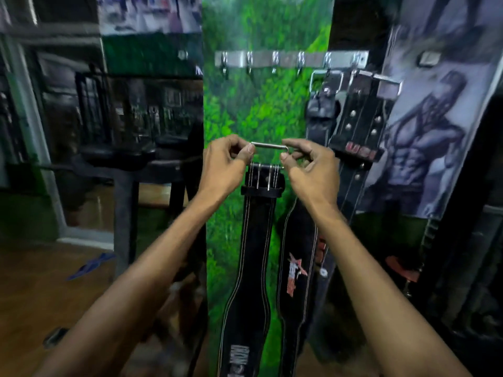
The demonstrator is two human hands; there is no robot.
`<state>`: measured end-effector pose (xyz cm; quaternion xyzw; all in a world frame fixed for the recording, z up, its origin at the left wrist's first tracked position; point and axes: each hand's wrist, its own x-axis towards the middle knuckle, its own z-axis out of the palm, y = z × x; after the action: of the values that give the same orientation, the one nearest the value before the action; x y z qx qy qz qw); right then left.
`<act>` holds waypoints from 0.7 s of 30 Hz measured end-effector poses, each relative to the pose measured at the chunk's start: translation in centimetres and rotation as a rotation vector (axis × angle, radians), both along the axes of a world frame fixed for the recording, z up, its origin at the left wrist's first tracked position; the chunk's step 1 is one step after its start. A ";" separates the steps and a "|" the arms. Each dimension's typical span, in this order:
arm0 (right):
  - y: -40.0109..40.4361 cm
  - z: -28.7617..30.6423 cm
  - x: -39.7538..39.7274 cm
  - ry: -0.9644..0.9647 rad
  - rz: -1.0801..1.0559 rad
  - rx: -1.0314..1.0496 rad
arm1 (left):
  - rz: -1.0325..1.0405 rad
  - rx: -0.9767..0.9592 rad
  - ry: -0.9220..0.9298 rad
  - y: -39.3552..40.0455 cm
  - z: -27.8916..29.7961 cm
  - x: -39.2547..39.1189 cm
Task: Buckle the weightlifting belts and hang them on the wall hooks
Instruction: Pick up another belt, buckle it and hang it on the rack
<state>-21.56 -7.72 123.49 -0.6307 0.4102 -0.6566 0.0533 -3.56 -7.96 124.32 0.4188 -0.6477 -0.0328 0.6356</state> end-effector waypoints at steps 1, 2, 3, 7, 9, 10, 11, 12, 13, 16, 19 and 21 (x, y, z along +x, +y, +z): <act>-0.3 1.5 -0.5 0.036 -0.056 -0.049 | 0.027 -0.029 -0.014 -0.7 1.5 -0.5; -0.5 3.0 -1.0 0.074 -0.114 -0.103 | 0.054 -0.062 -0.029 -1.3 3.2 -1.1; -0.6 4.4 -1.4 0.108 -0.166 -0.153 | 0.077 -0.092 -0.050 -2.0 4.6 -1.5; -2.2 10.4 -3.0 0.211 -0.316 -0.299 | 0.187 -0.169 -0.112 -4.9 10.7 -3.1; -3.8 12.9 -3.6 0.253 -0.392 -0.311 | 0.229 -0.179 -0.137 -6.7 13.2 -3.9; -4.7 14.0 -3.8 0.264 -0.419 -0.315 | 0.248 -0.183 -0.154 -7.4 14.4 -4.5; -5.7 14.9 -4.1 0.267 -0.438 -0.316 | 0.274 -0.176 -0.176 -8.1 15.4 -5.0; -6.6 15.7 -4.4 0.273 -0.459 -0.319 | 0.303 -0.162 -0.204 -8.7 16.4 -5.5; -7.5 16.1 -4.5 0.288 -0.482 -0.318 | 0.333 -0.140 -0.225 -9.3 16.9 -5.8; -9.5 16.8 -4.6 0.335 -0.539 -0.290 | 0.358 -0.081 -0.218 -10.8 17.4 -6.6; -10.7 16.2 -4.6 0.342 -0.558 -0.224 | 0.399 -0.096 -0.247 -11.6 16.8 -7.2; -11.1 15.7 -4.7 0.345 -0.558 -0.224 | 0.416 -0.110 -0.275 -11.7 16.4 -7.3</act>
<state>-26.25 -18.81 139.15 -0.5981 0.4949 -0.5705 -0.2681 -10.87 -19.62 140.68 0.5083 -0.6287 0.1913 0.5565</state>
